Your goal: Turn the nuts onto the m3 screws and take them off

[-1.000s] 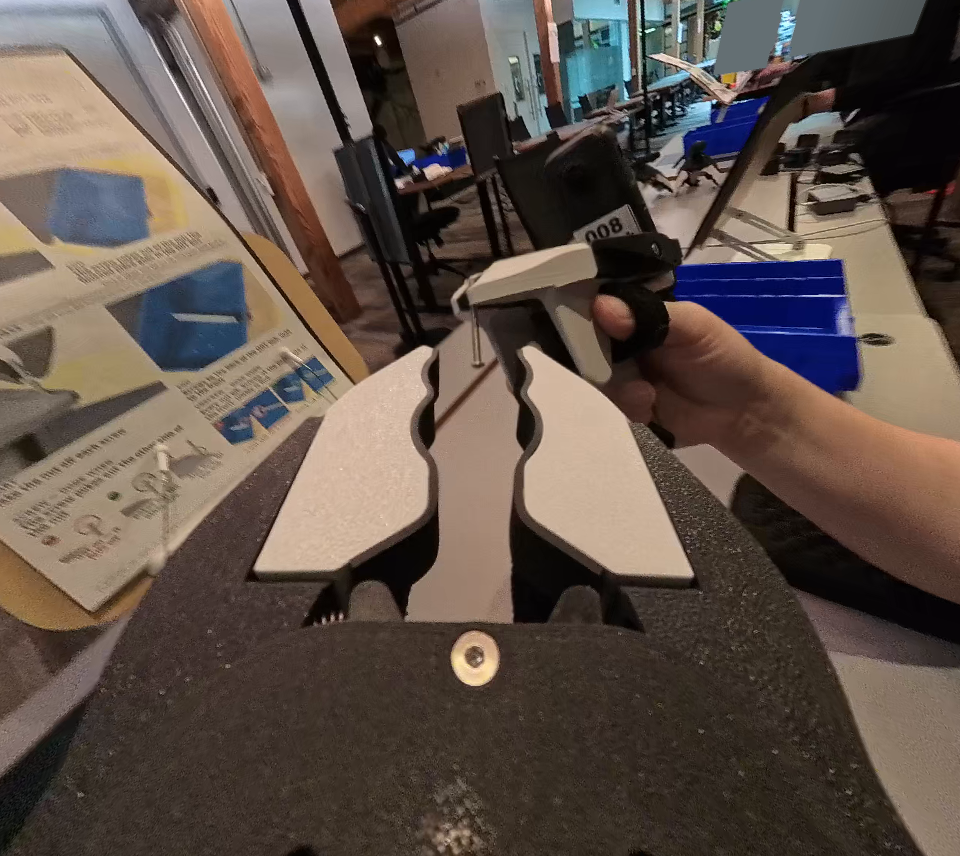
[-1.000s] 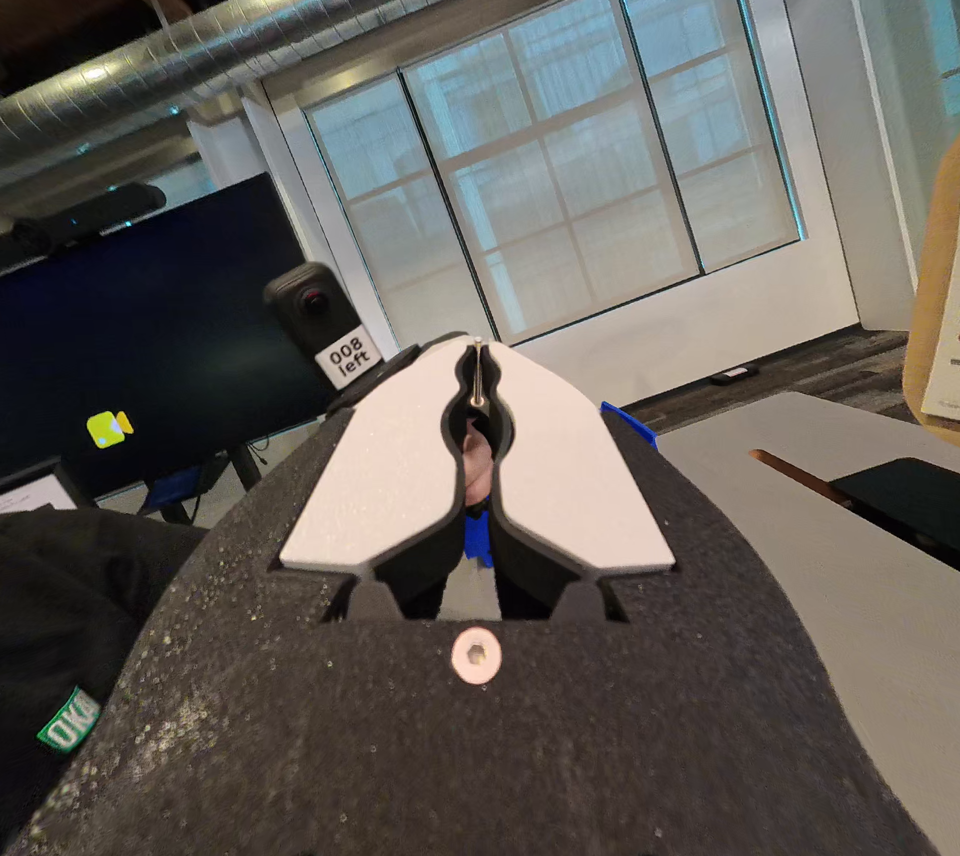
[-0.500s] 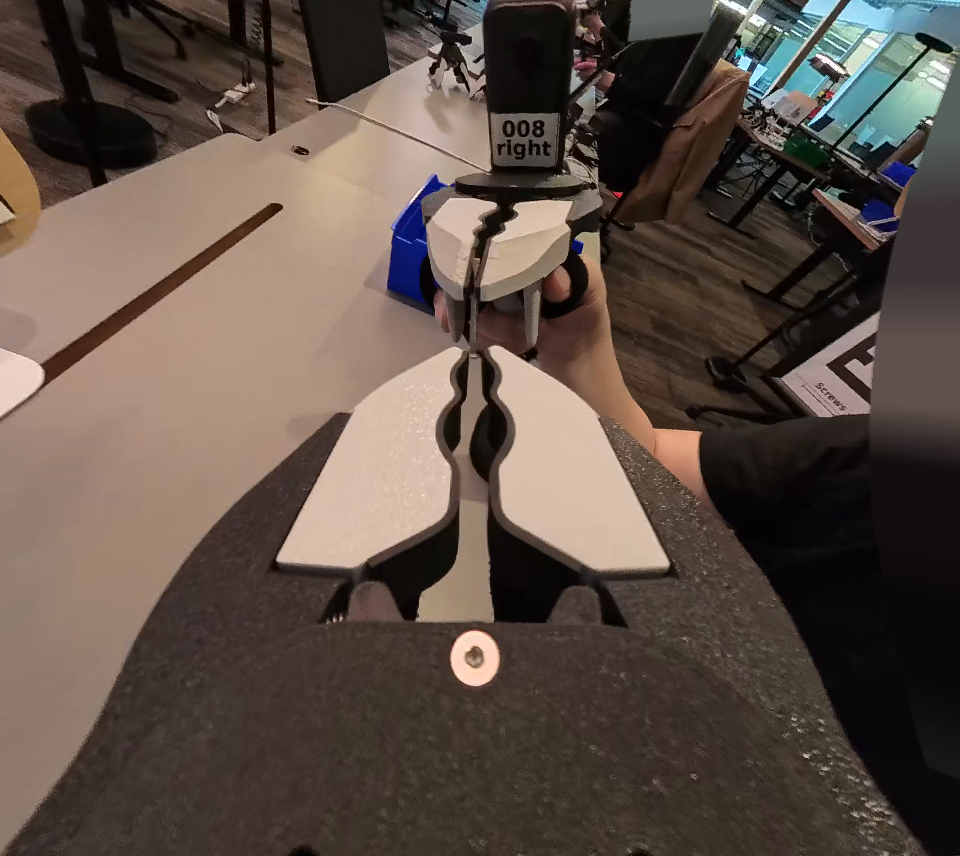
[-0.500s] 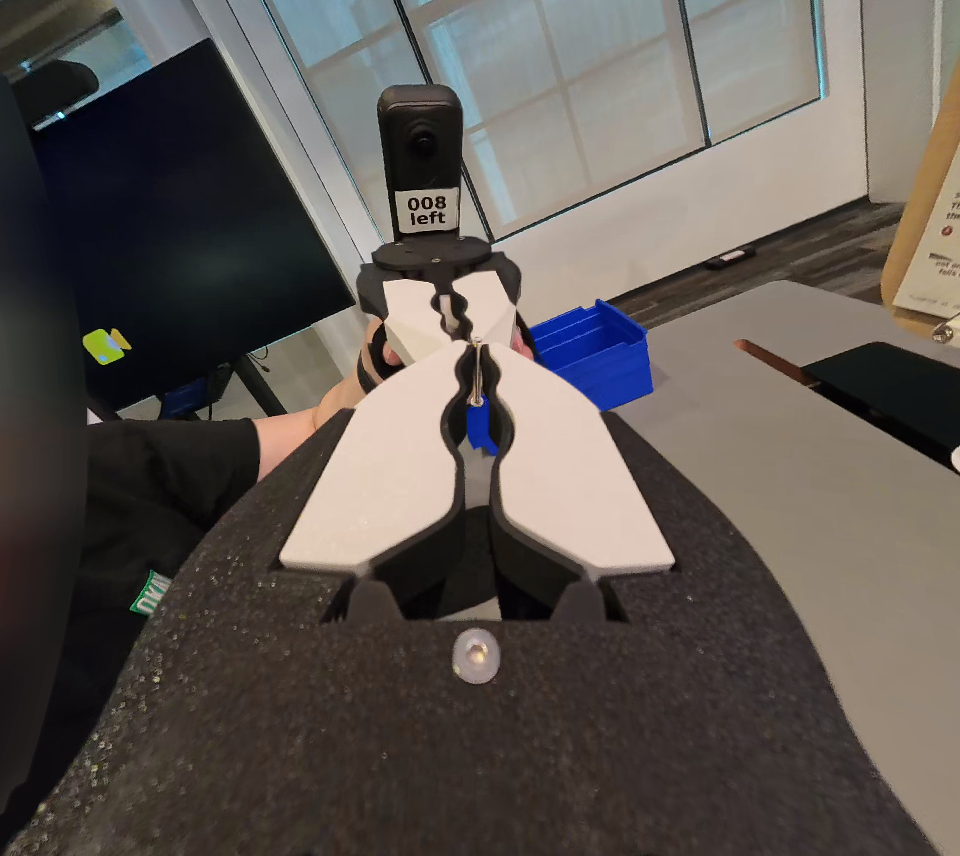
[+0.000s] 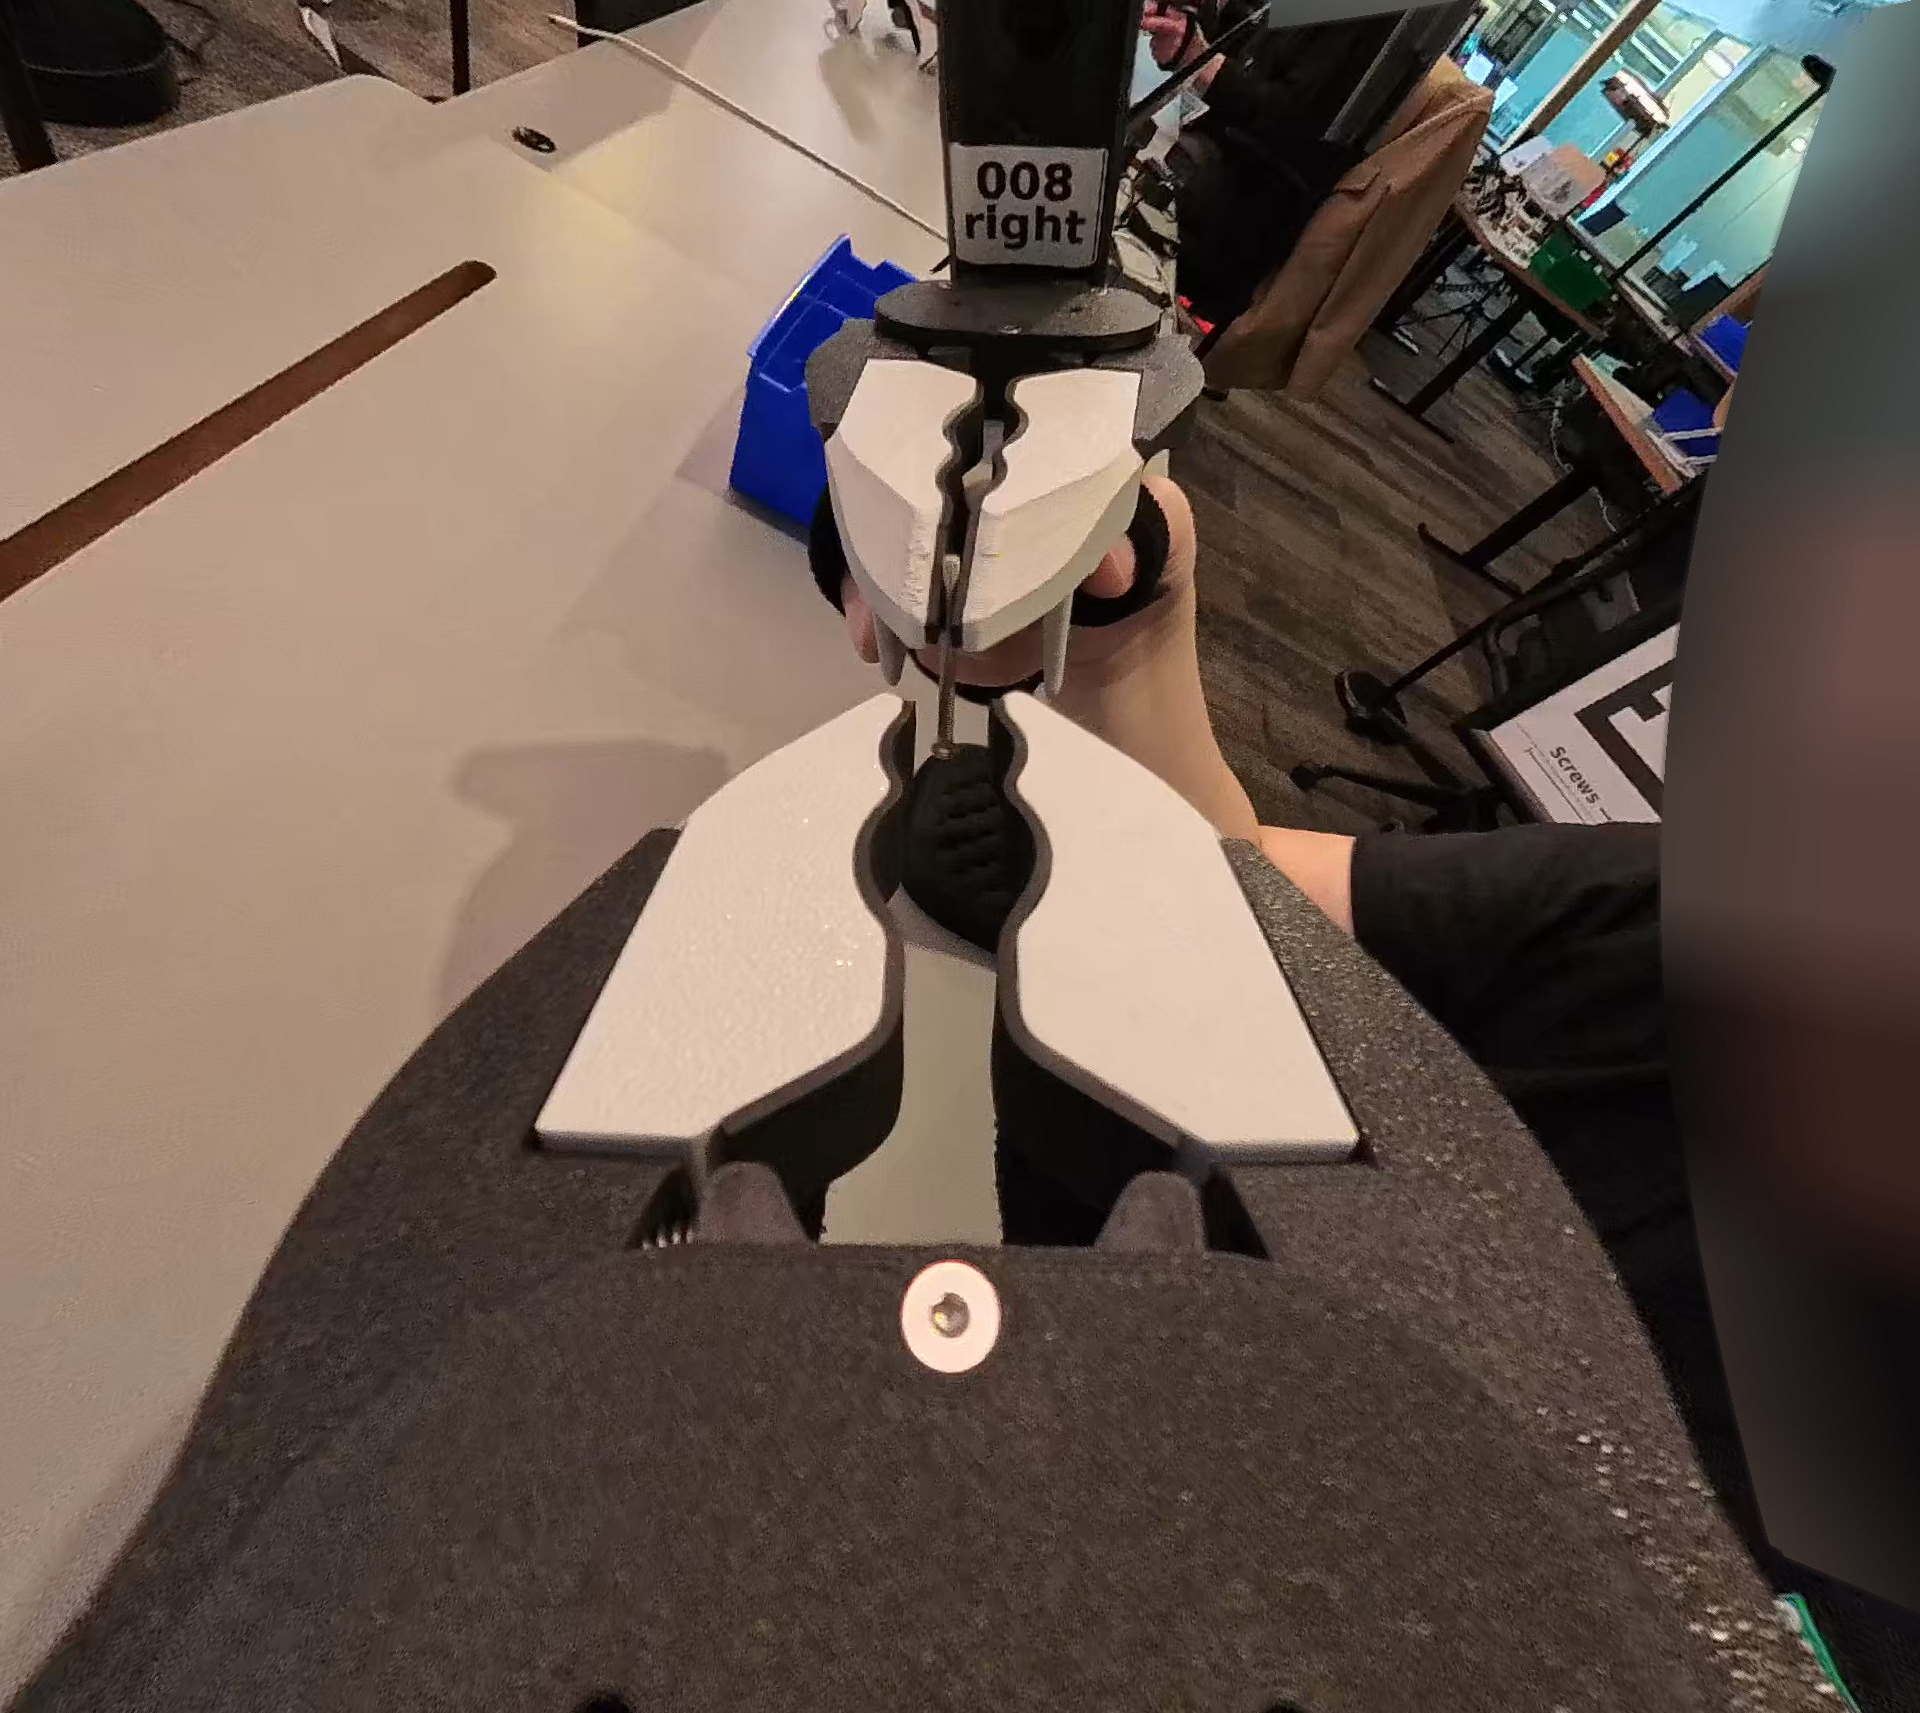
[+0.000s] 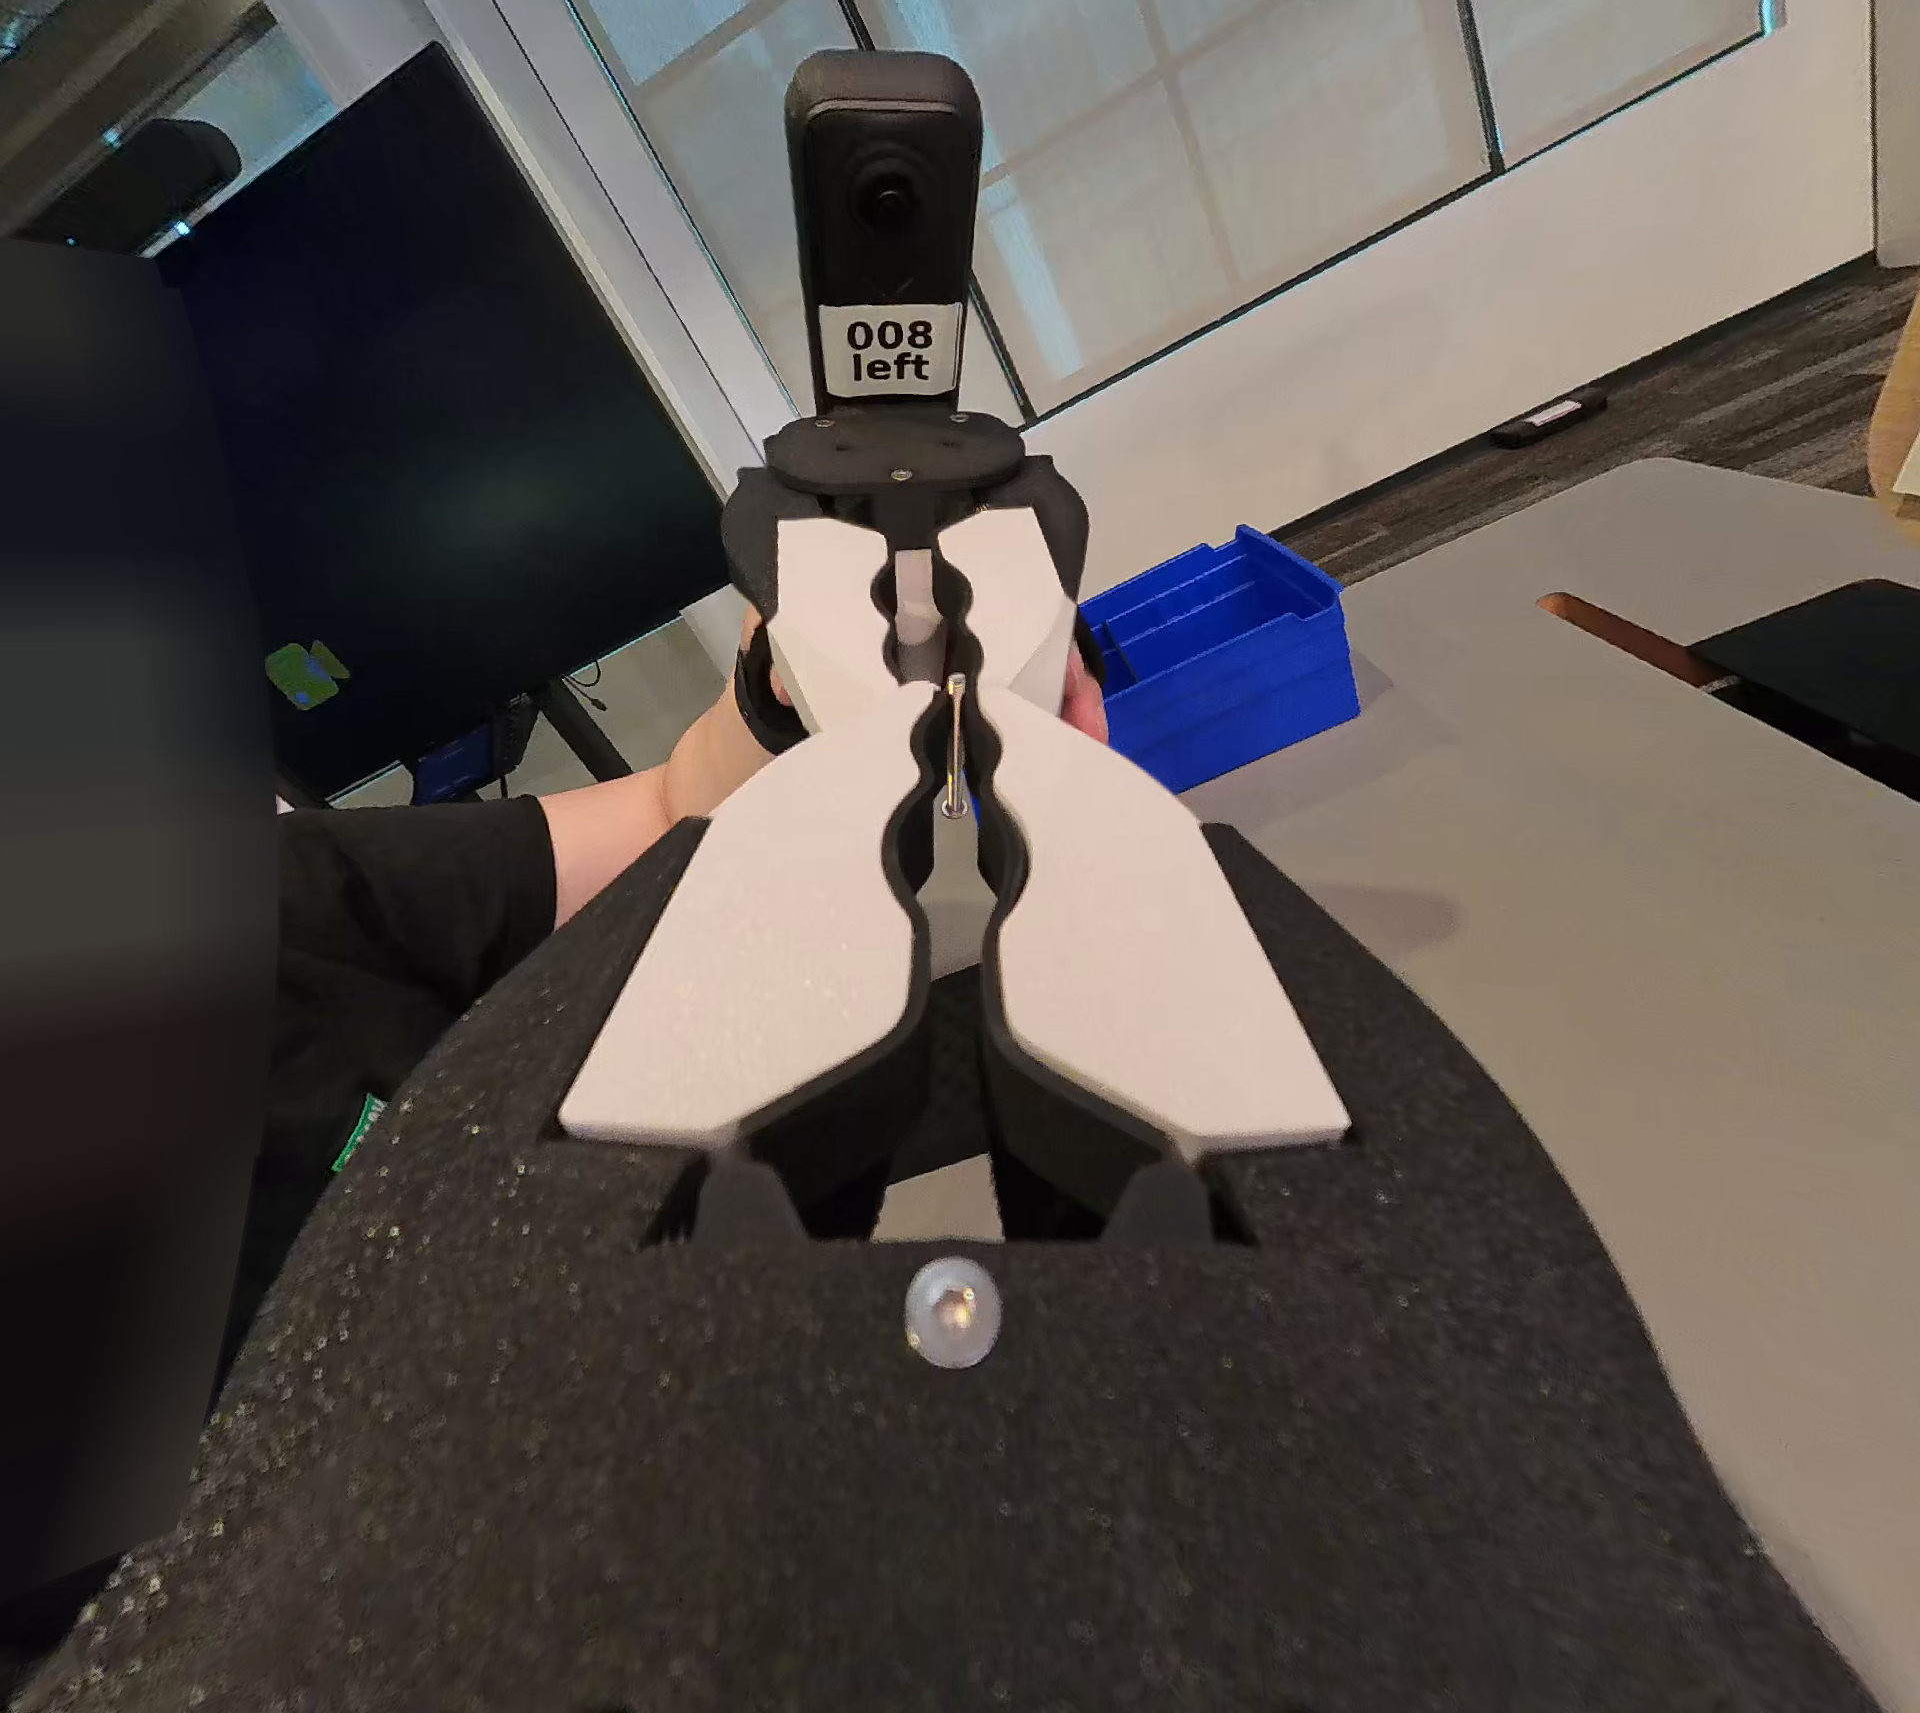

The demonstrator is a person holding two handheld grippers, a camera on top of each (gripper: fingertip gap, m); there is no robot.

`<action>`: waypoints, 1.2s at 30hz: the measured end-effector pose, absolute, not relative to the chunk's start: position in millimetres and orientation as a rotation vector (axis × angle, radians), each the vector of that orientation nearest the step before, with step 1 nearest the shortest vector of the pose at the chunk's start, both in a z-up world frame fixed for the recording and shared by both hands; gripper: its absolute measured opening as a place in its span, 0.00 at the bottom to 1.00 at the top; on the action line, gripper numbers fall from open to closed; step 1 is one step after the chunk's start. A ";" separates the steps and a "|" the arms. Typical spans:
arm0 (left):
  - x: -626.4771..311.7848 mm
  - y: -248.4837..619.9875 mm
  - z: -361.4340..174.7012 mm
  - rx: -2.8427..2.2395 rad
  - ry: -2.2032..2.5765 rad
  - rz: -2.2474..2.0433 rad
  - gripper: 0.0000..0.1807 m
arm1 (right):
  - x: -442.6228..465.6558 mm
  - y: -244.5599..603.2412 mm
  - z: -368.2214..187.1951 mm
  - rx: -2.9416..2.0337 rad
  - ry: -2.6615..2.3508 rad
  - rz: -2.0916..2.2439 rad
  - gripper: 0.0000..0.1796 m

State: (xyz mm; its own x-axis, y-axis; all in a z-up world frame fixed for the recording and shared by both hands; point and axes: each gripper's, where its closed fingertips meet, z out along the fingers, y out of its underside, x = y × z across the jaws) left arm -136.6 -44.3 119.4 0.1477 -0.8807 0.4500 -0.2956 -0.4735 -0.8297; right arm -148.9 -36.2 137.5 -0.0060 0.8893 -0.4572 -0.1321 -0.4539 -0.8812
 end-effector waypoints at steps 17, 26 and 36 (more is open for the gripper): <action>-136.9 -40.5 109.3 -1.880 1.137 -1.360 0.02 | -151.3 -31.6 129.7 -1.488 -0.835 1.573 0.01; -138.2 -39.8 106.9 -1.878 1.143 -1.345 0.01 | -152.7 -31.2 127.4 -1.499 -0.841 1.568 0.01; -138.5 -39.3 105.5 -1.867 1.139 -1.351 0.01 | -152.4 -30.8 126.4 -1.504 -0.842 1.563 0.01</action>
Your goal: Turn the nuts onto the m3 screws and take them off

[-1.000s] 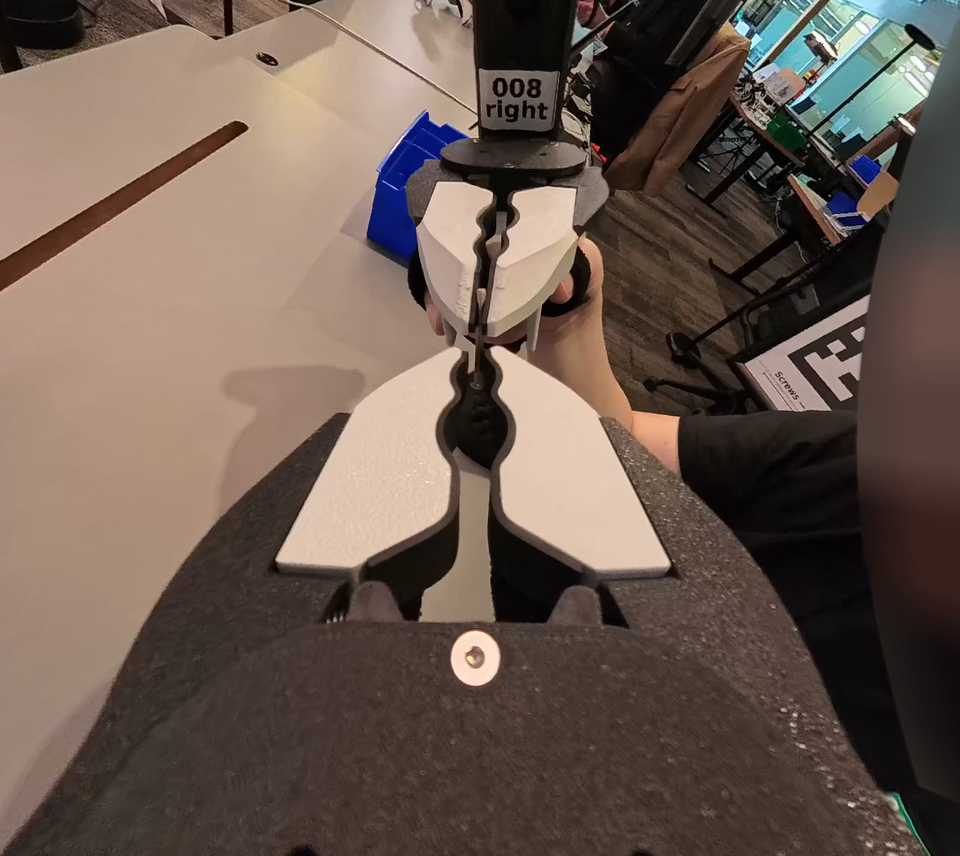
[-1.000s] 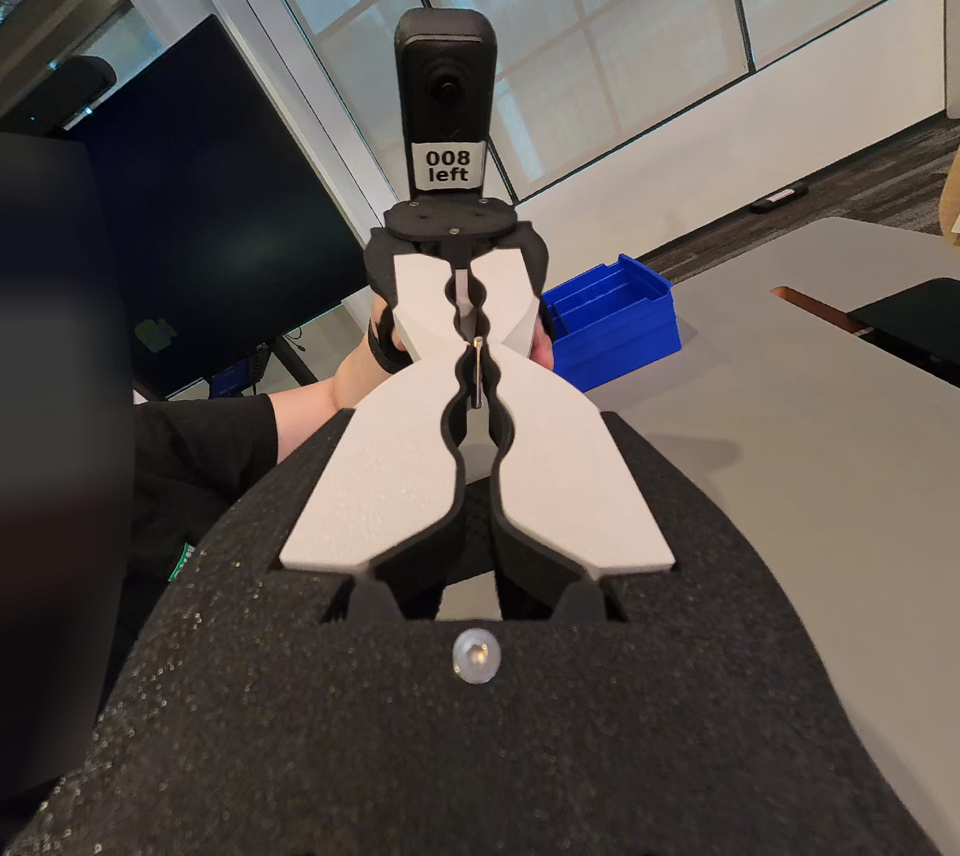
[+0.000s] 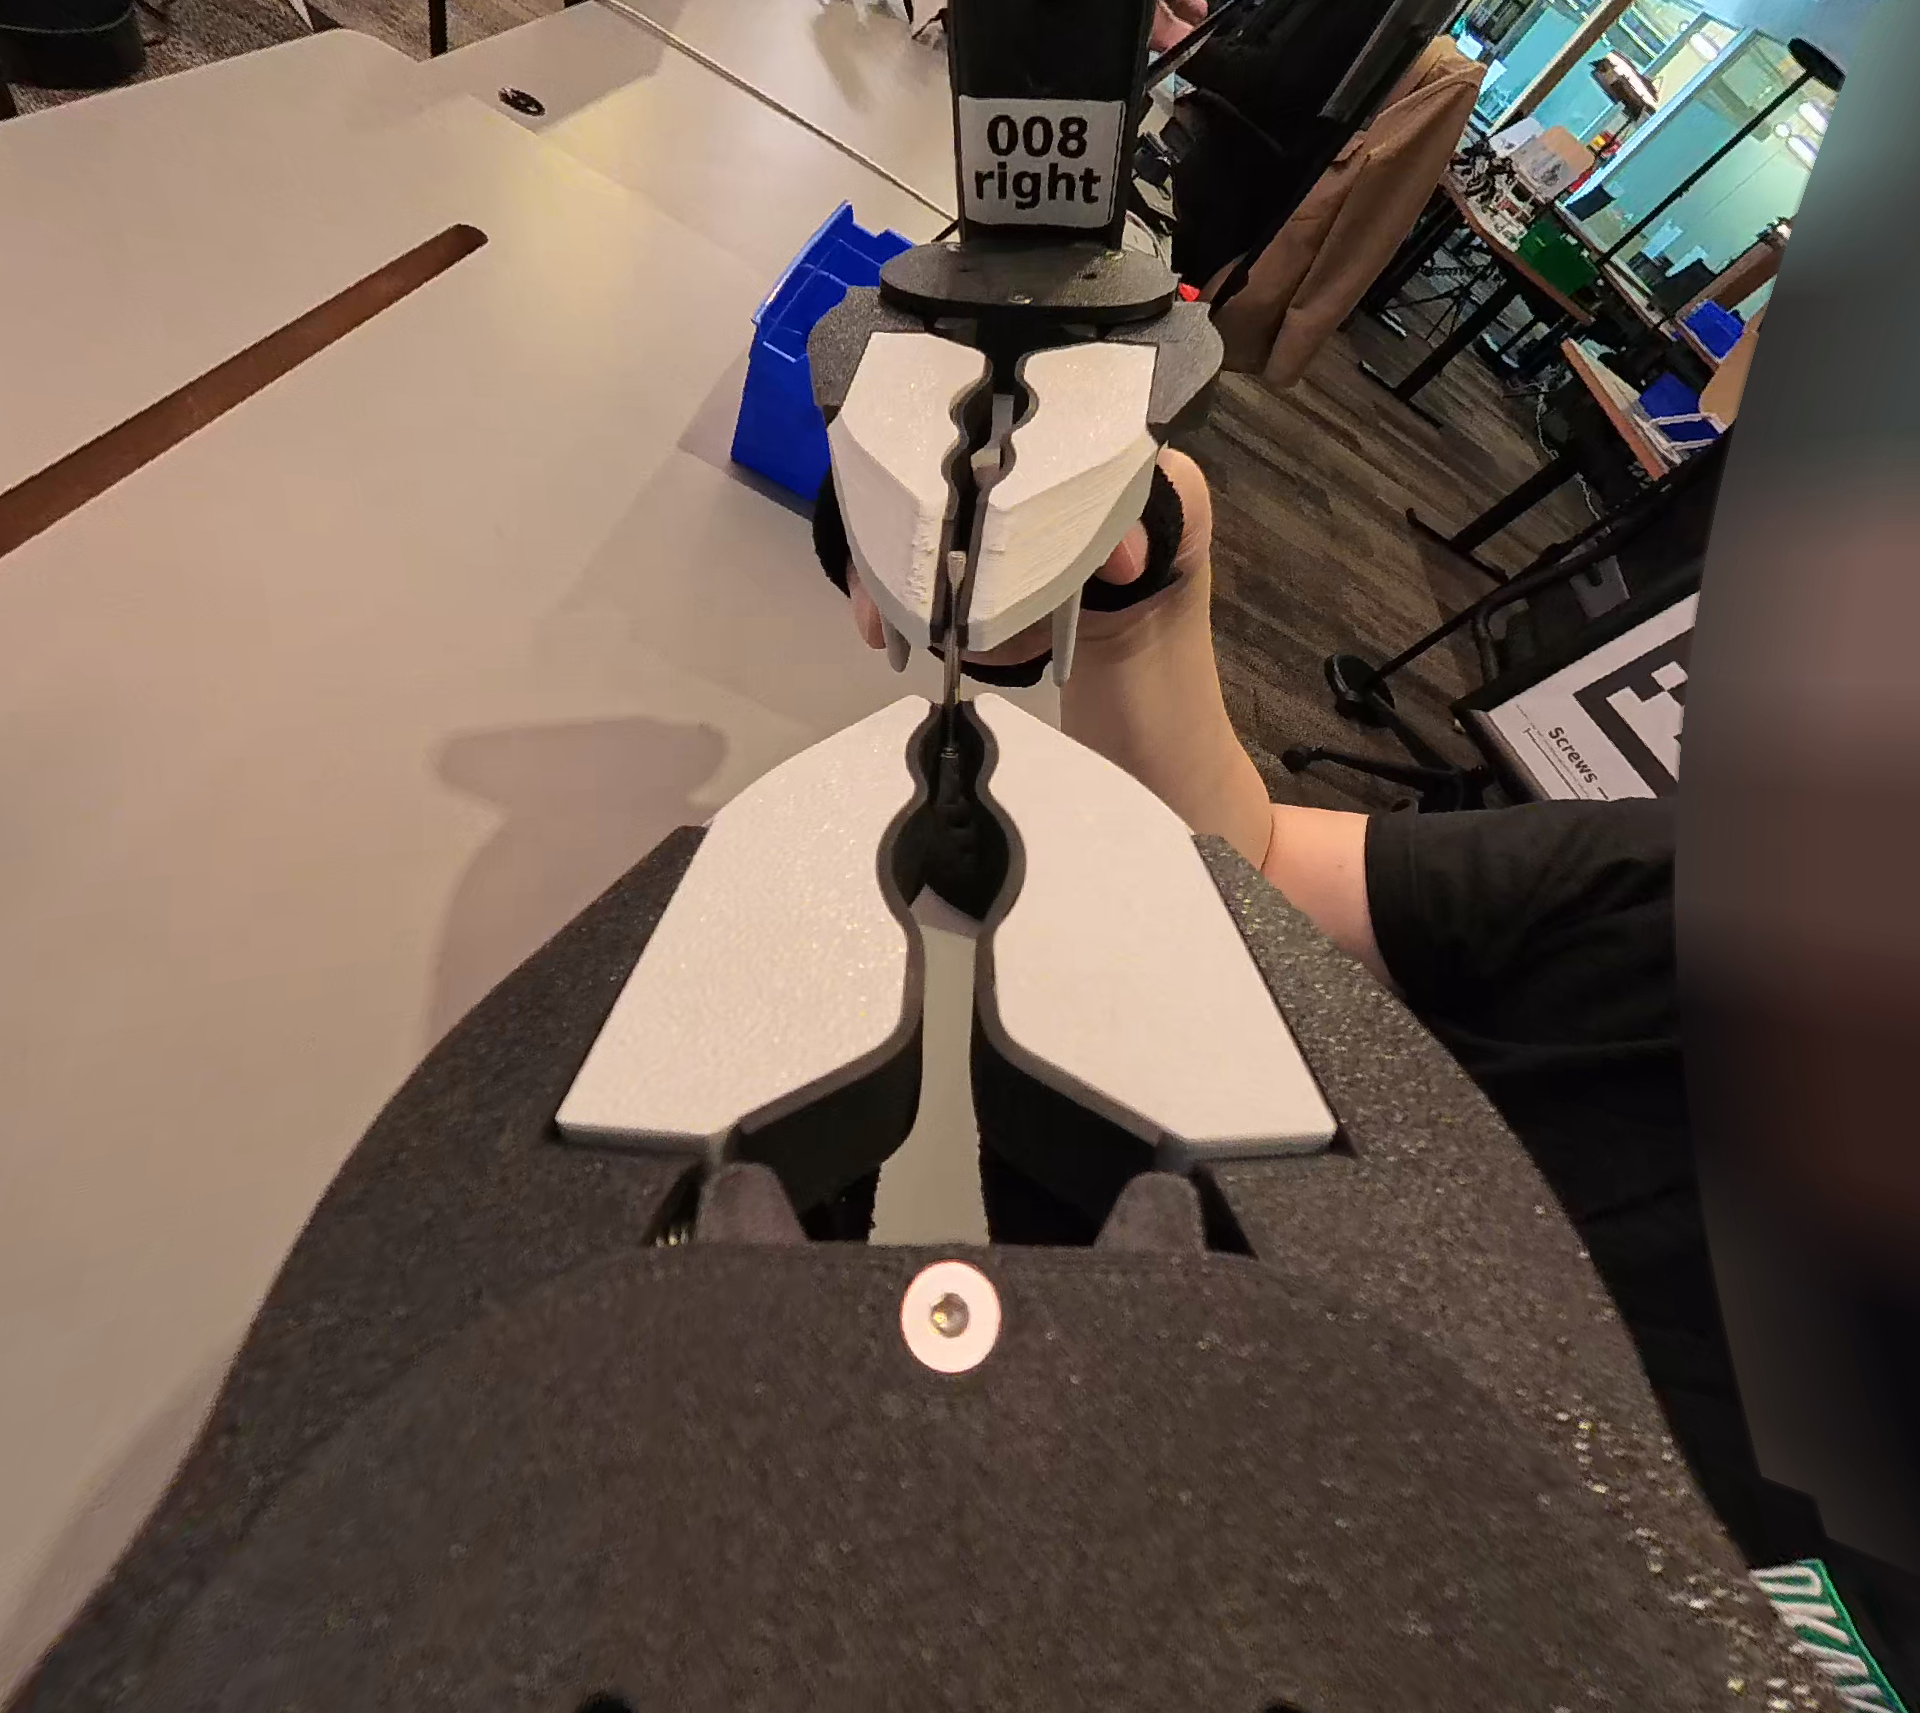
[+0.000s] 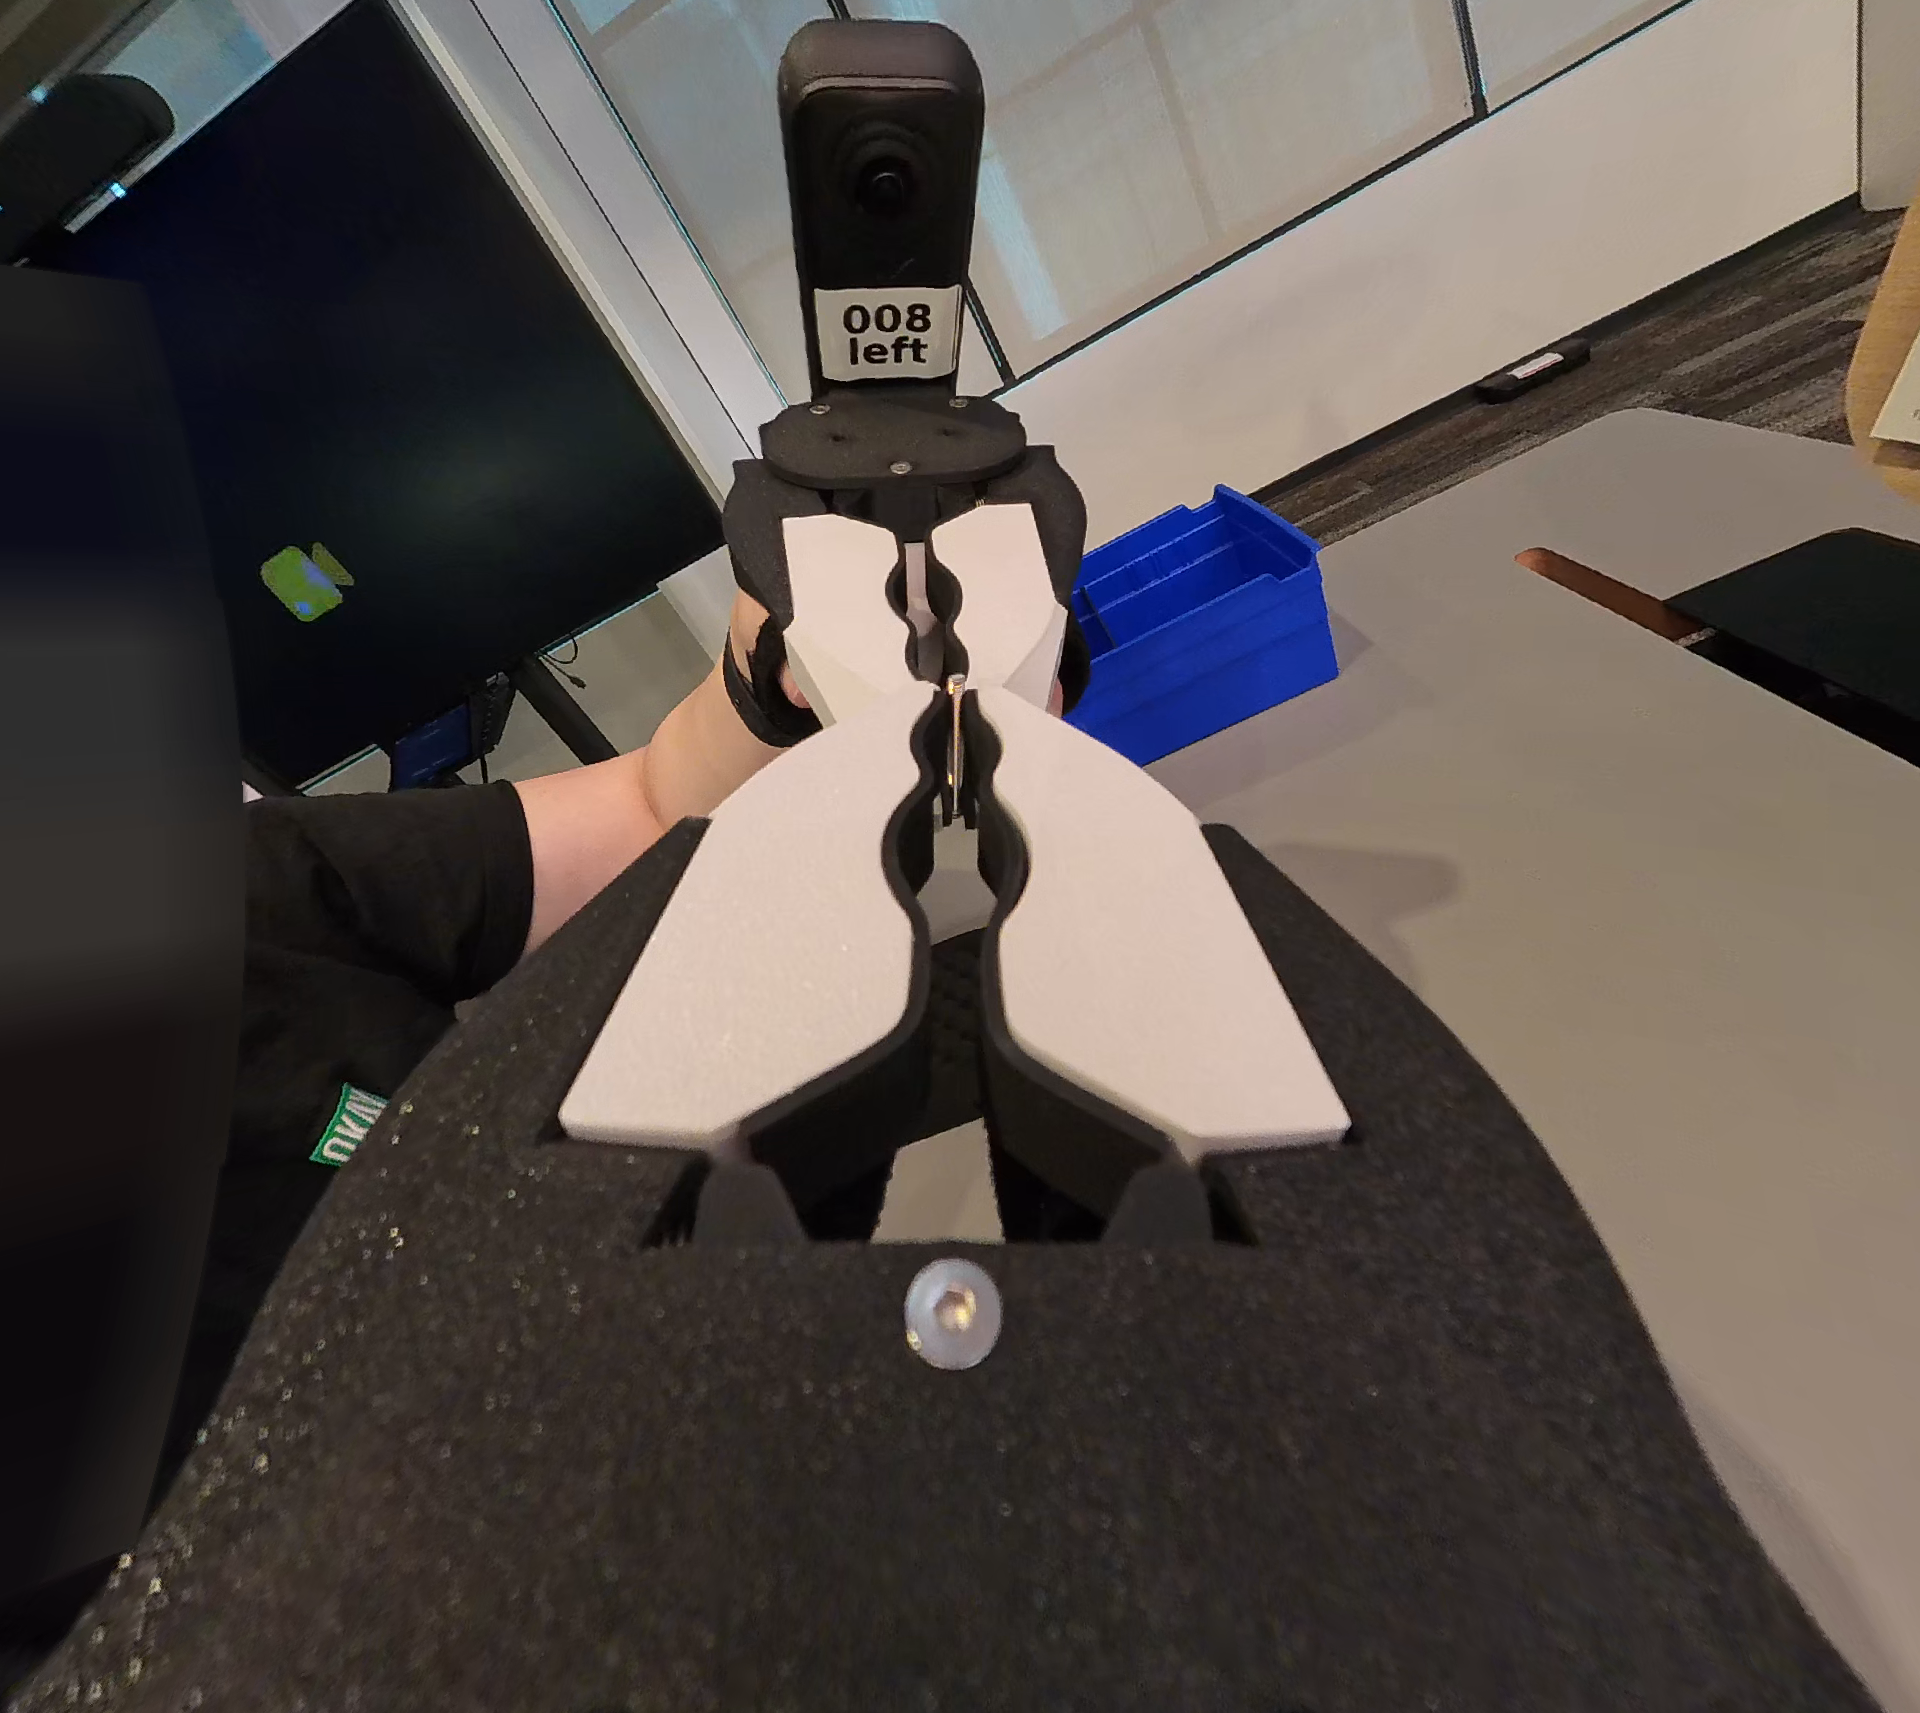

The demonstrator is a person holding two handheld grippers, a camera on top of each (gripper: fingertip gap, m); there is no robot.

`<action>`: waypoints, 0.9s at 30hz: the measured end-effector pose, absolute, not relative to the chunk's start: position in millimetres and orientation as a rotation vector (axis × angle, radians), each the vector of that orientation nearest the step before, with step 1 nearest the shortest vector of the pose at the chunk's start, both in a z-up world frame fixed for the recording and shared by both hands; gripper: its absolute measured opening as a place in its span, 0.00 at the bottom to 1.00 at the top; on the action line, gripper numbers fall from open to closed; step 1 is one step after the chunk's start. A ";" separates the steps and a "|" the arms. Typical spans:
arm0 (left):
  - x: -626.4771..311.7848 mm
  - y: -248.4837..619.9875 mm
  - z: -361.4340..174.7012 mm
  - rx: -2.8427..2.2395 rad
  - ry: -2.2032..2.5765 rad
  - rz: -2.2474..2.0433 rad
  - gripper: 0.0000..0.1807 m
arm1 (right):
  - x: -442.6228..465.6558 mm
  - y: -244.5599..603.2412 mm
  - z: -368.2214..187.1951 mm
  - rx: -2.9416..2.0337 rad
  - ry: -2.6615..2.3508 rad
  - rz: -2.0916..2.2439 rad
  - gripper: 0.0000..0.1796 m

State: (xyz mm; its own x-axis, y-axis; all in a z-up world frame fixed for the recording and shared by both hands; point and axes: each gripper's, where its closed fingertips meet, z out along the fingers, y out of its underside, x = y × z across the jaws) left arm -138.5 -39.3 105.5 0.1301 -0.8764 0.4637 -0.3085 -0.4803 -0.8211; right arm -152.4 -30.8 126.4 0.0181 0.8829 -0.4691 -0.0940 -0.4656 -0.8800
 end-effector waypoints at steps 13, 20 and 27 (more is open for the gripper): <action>-149.2 -35.3 106.1 -1.820 1.123 -1.280 0.01 | -152.7 -22.2 118.3 -1.515 -0.900 1.344 0.14; -210.8 -22.5 88.5 -1.805 0.974 -1.027 0.01 | -162.9 -5.7 50.8 -1.371 -1.279 0.938 0.11; -258.2 -22.9 69.3 -1.796 0.830 -0.900 0.01 | -220.1 8.8 -90.3 -1.648 -1.612 0.795 0.05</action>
